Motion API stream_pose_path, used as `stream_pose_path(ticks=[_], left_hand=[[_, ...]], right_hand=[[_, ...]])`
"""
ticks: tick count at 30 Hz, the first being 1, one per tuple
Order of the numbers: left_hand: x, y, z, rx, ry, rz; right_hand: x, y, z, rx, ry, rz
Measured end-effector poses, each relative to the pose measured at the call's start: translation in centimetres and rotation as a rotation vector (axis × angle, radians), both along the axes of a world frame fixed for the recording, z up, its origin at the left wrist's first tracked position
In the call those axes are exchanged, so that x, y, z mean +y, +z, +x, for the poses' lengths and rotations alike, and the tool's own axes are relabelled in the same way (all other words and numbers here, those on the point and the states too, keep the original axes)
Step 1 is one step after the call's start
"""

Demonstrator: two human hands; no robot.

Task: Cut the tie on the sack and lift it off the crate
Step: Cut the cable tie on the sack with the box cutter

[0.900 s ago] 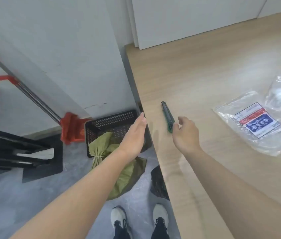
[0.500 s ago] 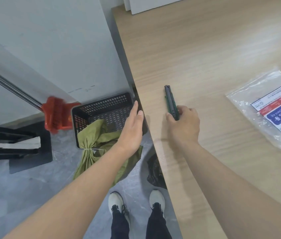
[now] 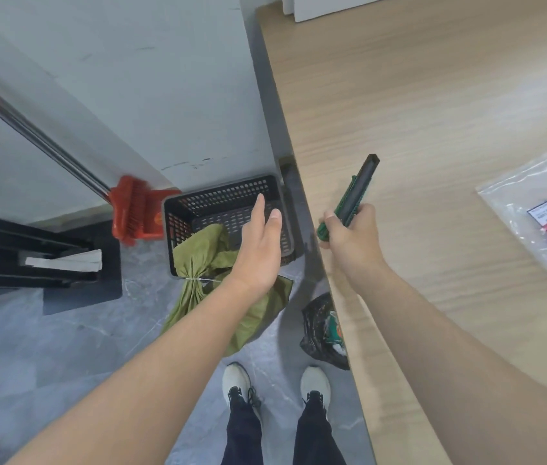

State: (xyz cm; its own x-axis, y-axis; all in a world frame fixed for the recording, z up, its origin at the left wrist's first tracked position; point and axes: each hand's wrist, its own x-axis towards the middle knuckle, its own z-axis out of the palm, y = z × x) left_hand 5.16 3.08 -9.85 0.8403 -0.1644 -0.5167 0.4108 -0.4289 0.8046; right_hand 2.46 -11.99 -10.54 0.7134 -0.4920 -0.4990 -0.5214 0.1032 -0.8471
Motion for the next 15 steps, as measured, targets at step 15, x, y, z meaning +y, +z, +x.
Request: stream_pose_path(ticks=[15], left_hand=[[14.4, 4.8, -2.5, -0.144, 0.225, 0.003]], right_hand=[[14.2, 5.3, -1.2, -0.236, 0.152, 0.362]])
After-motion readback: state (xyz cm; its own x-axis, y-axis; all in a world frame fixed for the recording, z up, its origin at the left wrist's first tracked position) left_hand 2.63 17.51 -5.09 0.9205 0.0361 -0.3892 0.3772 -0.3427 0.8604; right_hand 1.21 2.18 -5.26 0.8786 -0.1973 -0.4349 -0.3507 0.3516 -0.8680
